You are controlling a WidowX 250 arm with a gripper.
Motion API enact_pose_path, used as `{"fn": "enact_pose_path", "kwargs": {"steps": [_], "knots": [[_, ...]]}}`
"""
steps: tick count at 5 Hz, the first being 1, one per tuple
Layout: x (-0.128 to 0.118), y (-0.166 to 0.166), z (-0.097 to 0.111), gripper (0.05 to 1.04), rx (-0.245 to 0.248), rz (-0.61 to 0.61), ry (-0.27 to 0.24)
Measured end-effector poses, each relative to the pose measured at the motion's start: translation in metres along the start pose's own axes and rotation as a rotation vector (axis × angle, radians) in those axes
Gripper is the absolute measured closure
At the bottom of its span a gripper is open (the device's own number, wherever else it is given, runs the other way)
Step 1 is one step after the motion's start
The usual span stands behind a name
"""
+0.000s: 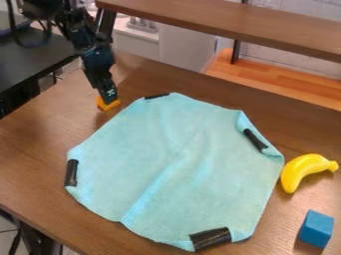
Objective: Pick the orange thing and place it on the cloth
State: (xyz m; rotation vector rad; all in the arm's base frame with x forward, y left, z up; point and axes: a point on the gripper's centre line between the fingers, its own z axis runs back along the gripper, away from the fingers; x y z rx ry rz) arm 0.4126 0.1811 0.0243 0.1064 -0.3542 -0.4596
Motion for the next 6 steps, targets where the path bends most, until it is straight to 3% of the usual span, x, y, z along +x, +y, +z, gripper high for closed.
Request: {"fn": "enact_pose_path", "kwargs": {"steps": [2, 3, 4, 5, 6], "knots": [[0.005, -0.001, -0.017, 0.133, 0.024, -0.004, 0.067], [0.006, -0.002, -0.017, 0.421, 0.030, 0.001, 0.076], [0.007, -0.009, -0.017, 0.581, 0.002, -0.003, 0.059], [0.015, -0.021, -0.003, 0.581, -0.020, -0.019, 0.027], [0.028, -0.038, 0.026, 0.581, -0.023, -0.035, -0.016]]}}
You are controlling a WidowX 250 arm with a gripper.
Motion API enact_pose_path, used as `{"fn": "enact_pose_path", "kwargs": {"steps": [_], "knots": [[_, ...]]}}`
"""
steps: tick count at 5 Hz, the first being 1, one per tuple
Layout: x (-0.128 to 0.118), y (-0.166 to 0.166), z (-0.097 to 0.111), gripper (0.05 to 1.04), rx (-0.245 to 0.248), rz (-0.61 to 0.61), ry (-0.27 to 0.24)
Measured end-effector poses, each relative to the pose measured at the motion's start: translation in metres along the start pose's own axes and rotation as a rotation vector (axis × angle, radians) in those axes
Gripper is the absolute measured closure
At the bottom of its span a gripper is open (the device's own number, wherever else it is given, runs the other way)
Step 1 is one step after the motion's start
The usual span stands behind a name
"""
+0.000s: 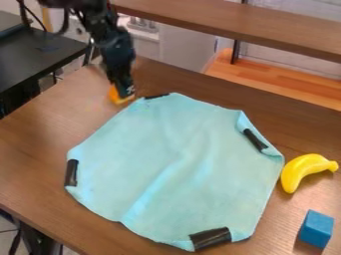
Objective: Pick the orange thing and place it on the cloth
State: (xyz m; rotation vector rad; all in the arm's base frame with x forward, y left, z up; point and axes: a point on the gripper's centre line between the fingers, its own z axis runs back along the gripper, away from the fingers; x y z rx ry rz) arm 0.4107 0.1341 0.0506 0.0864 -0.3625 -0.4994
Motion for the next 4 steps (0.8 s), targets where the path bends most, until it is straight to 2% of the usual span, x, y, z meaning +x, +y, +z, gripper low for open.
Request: {"fn": "enact_pose_path", "kwargs": {"steps": [1, 2, 3, 4], "knots": [[-0.001, -0.032, 0.024, 0.581, -0.025, -0.068, -0.040], [-0.025, -0.079, 0.027, 0.581, -0.052, -0.193, -0.038], [-0.056, -0.096, 0.020, 0.581, -0.052, -0.247, -0.002], [-0.082, -0.085, 0.016, 0.581, -0.012, -0.231, 0.025]]}}
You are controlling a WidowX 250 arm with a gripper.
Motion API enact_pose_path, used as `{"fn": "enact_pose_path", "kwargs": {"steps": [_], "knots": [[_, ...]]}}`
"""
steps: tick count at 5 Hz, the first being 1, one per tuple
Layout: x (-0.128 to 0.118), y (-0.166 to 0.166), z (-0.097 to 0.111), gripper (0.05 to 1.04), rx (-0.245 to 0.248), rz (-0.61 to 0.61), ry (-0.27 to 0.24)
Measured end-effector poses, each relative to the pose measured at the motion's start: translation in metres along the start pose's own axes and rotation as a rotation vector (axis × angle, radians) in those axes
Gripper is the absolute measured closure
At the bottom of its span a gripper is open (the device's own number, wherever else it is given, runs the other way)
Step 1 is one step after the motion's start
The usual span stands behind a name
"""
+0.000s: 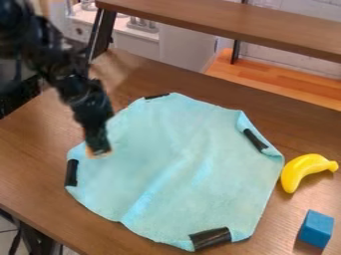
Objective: Pick the orange thing and place it on the cloth
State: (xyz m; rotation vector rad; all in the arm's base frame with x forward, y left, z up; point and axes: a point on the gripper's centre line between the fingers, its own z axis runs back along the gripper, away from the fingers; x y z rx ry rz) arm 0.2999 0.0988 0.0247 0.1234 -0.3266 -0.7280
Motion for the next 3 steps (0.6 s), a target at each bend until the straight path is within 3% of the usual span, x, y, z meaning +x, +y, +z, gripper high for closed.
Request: {"fn": "enact_pose_path", "kwargs": {"steps": [1, 2, 3], "knots": [[-0.014, 0.005, -0.007, 0.511, -0.012, 0.019, 0.029], [-0.008, 0.013, 0.000, 0.213, -0.038, 0.035, 0.020], [0.010, 0.020, 0.020, 0.082, -0.083, 0.071, -0.053]]}}
